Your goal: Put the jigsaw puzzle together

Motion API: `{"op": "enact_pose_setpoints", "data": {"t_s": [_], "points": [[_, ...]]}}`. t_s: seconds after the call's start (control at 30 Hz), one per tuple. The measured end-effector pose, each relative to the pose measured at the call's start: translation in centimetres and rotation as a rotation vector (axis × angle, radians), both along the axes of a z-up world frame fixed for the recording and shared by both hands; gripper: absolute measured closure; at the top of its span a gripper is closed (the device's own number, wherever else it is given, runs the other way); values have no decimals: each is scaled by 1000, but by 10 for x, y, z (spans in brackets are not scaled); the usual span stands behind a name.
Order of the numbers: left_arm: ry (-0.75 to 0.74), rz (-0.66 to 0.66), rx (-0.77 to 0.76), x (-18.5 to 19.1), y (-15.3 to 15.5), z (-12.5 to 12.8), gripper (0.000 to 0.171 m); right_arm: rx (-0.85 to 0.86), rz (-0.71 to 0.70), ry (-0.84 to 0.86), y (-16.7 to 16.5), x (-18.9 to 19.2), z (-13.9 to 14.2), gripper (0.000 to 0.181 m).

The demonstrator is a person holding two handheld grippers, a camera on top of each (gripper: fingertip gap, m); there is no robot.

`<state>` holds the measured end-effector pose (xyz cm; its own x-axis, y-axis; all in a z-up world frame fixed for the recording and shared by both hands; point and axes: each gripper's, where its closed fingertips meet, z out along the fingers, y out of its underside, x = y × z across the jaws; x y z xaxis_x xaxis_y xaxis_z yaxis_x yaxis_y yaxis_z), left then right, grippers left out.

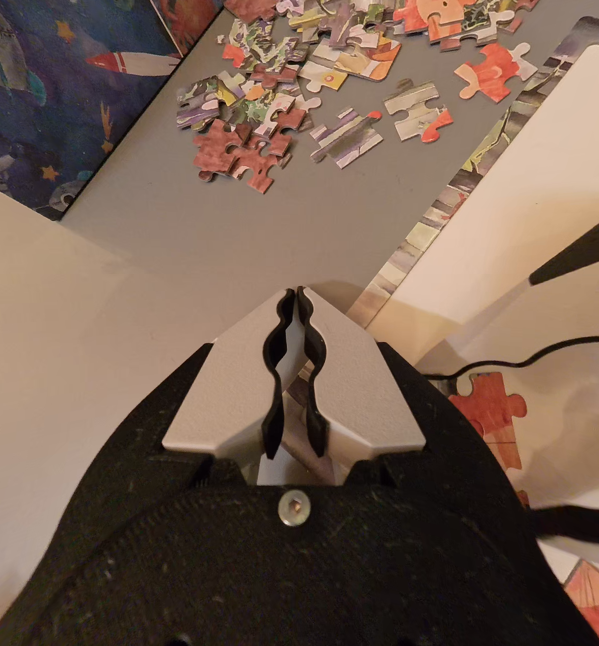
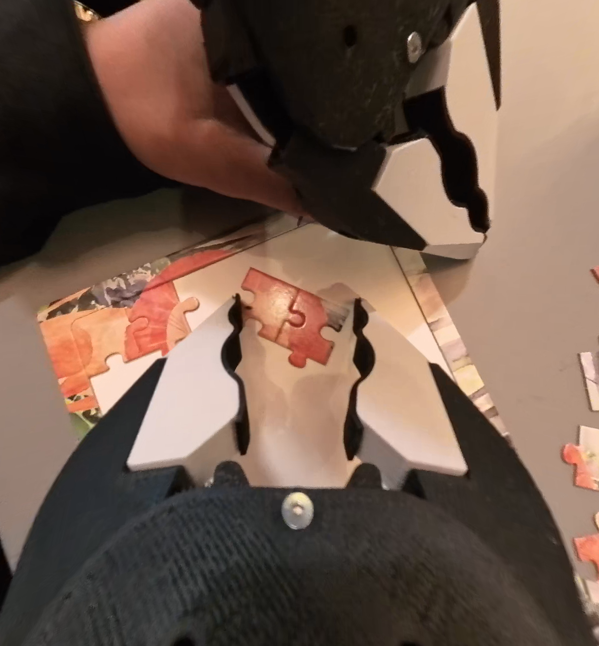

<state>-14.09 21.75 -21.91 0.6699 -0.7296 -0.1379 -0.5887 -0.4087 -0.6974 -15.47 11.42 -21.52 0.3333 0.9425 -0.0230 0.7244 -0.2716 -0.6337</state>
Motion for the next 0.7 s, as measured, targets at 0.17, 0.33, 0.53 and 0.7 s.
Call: {"op": "enact_pose_setpoints", "data": {"t_s": [0.17, 0.33, 0.53, 0.7], "points": [[-7, 1, -7, 0, 0, 0, 168, 30, -39, 28, 6, -1, 0, 126], [0, 0, 0, 0, 0, 0, 168, 52, 60, 46, -4, -8, 1, 145], [-7, 10, -4, -1, 1, 0, 166, 92, -22, 35, -3, 7, 7, 134], [6, 4, 9, -1, 1, 0, 167, 45, -96, 74, -9, 10, 2, 137]]}}
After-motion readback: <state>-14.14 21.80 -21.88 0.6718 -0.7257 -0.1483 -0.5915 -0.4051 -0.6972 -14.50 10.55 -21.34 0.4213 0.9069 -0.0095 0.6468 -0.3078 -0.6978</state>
